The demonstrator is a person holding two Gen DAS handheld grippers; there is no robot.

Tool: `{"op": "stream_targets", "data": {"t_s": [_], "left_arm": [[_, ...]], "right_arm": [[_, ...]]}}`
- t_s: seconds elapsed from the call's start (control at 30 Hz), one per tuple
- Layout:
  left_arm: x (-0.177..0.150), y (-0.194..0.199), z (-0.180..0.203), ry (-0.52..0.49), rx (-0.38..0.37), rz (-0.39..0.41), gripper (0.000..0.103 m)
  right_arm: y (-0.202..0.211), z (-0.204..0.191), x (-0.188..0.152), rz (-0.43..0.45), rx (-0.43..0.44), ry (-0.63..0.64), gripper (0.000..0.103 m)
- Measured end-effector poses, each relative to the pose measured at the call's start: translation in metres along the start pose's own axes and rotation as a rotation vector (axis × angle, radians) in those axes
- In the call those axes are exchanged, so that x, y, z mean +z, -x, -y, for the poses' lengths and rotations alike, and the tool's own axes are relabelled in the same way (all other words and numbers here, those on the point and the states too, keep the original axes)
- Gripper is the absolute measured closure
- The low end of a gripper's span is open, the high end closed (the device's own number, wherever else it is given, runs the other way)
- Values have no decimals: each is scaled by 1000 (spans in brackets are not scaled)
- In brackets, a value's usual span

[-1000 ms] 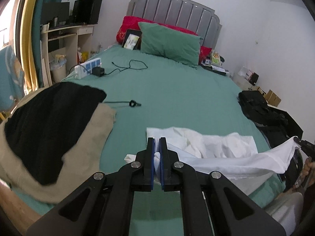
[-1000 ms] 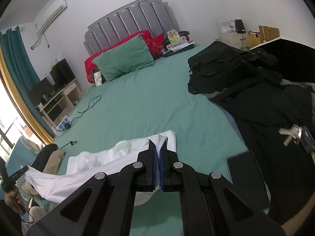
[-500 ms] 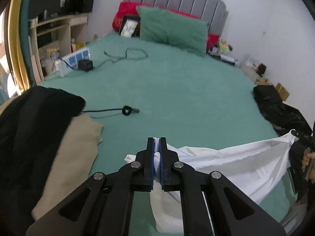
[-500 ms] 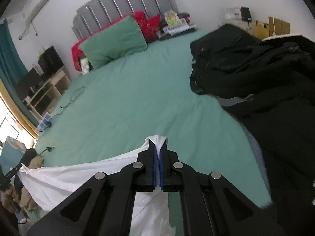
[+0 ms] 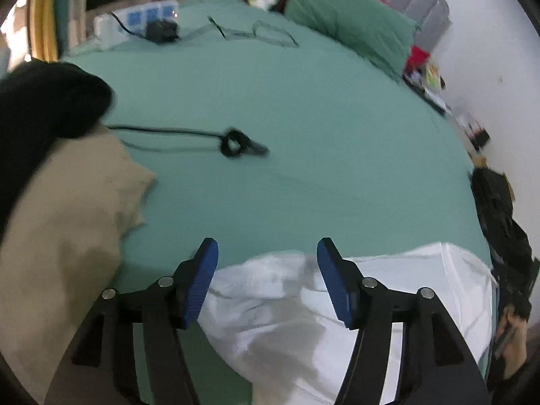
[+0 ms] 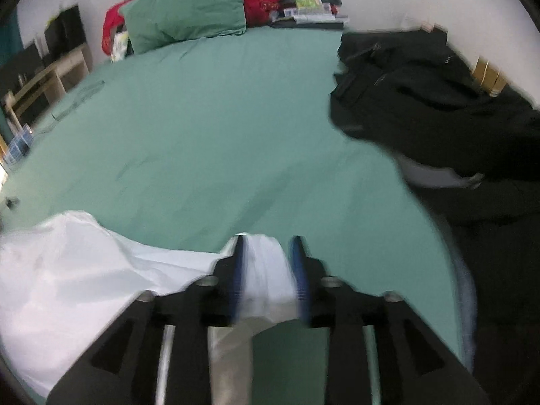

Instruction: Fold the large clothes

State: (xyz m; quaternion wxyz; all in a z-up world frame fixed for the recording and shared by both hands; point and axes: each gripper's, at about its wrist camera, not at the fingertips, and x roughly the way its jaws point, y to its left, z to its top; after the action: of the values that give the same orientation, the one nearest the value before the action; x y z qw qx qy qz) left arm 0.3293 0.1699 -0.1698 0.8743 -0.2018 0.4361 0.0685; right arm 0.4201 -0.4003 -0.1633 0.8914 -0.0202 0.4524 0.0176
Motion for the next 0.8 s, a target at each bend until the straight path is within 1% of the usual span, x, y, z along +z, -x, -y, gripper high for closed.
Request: {"op": "stream_targets", "data": {"t_s": [0.03,0.07,0.13,0.17,0.23,0.27,0.3,0.37,0.4,0.43,0.47,0.5,0.53,0.6,0.63,0.7,0.77,0.8], "left_arm": [[-2,9,2,-14,8,23,38],[-5,20,6,-38,9,51,38],[-13,40,18,-98,-2,98,31],[-17,49,26,-139,-15,116,30],[-32,69,46,-247,-43,135,30],[-42,78,57,-297,-60,139,30],[-51,84,64,-329,-72,138,30],[-74,92,84,-390,-100,112,30],[-86,92,91,-416,-119,81,30],[-95,93,95,-428,-132,63,30],[-105,92,98,-438,-145,46,30],[-117,92,101,-447,-155,25,30],[-122,91,102,-448,-156,11,30],[-136,90,100,-451,-169,-16,30],[-142,89,100,-456,-175,-30,30],[-151,88,101,-473,-184,-54,30],[-156,84,102,-493,-202,-94,30],[-157,81,103,-504,-200,-109,30]], "right_arm": [[8,-3,-2,7,-38,41,51],[13,-7,-4,19,-52,64,47],[35,-16,-12,60,-92,132,47],[48,-23,-17,86,-104,166,47],[77,-38,-31,154,-85,225,47],[86,-44,-36,173,-66,242,47],[96,-54,-43,182,-24,264,47],[107,-72,-57,179,71,304,47],[113,-84,-68,181,125,334,47],[115,-96,-79,178,157,367,47],[117,-109,-88,168,184,419,47],[119,-126,-101,169,202,496,47],[120,-139,-111,174,208,550,47],[120,-163,-131,145,246,655,47],[119,-172,-139,130,248,687,47],[117,-186,-154,117,207,763,47],[114,-189,-160,110,192,807,47],[113,-188,-161,110,182,817,47]]}}
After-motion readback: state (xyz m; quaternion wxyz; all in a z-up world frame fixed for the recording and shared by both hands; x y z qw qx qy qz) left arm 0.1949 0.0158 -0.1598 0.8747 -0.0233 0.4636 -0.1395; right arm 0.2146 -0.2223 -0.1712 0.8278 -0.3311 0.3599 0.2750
